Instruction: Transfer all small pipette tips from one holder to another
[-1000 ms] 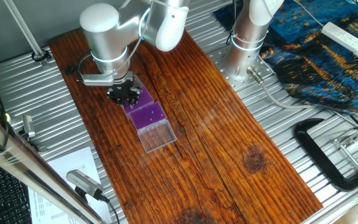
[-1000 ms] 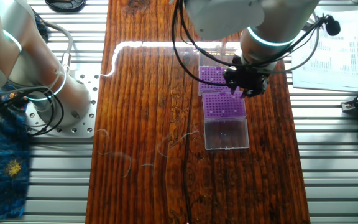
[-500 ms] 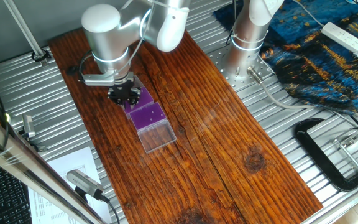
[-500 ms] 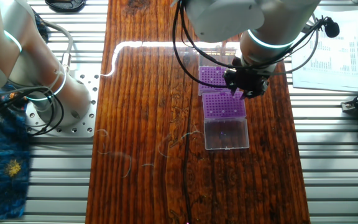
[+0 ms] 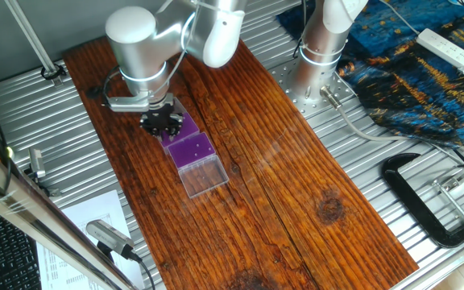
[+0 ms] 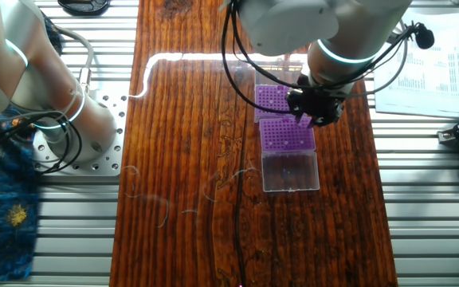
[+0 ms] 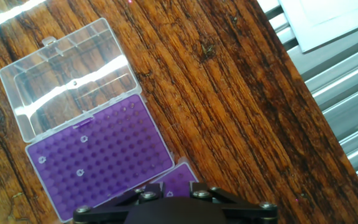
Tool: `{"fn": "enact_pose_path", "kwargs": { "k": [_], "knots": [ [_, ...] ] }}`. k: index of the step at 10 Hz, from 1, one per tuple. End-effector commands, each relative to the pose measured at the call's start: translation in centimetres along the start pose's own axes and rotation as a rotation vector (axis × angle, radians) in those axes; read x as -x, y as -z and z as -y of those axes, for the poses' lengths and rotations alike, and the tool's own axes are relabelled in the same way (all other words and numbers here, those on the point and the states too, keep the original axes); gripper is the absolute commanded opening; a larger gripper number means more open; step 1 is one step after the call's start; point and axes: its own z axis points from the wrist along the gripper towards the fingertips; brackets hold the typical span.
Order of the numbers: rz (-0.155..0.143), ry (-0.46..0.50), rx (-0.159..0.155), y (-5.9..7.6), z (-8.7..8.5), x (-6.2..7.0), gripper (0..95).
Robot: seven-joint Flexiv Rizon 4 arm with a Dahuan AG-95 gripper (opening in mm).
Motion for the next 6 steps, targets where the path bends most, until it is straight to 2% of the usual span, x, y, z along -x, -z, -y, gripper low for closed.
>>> {"fn": "enact_pose_path", "kwargs": {
  "k": [1, 6],
  "knots": [
    [0.001, -0.006, -0.001, -0.19, -0.09, -0.11, 19.0],
    [0.004, -0.013, -0.006, -0.7, -0.15, -0.08, 19.0]
  ]
}}
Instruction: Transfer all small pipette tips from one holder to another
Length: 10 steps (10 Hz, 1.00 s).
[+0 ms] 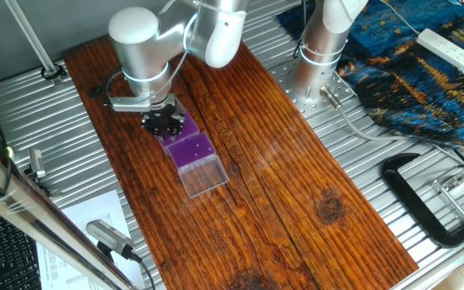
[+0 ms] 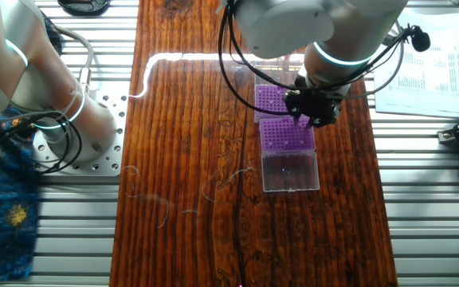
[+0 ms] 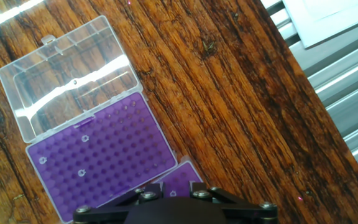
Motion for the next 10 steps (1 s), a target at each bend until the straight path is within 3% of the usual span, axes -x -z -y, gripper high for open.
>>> {"fn": "enact_pose_path", "kwargs": {
  "k": [1, 7, 8, 10],
  "knots": [
    [0.0, -0.004, -0.002, -0.09, -0.05, -0.06, 19.0],
    [0.002, -0.012, -0.001, -0.07, -0.05, -0.06, 19.0],
    [0.003, -0.012, -0.001, -0.07, -0.05, -0.06, 0.0],
    [0.004, -0.013, -0.001, -0.07, -0.05, -0.06, 0.0]
  ]
}}
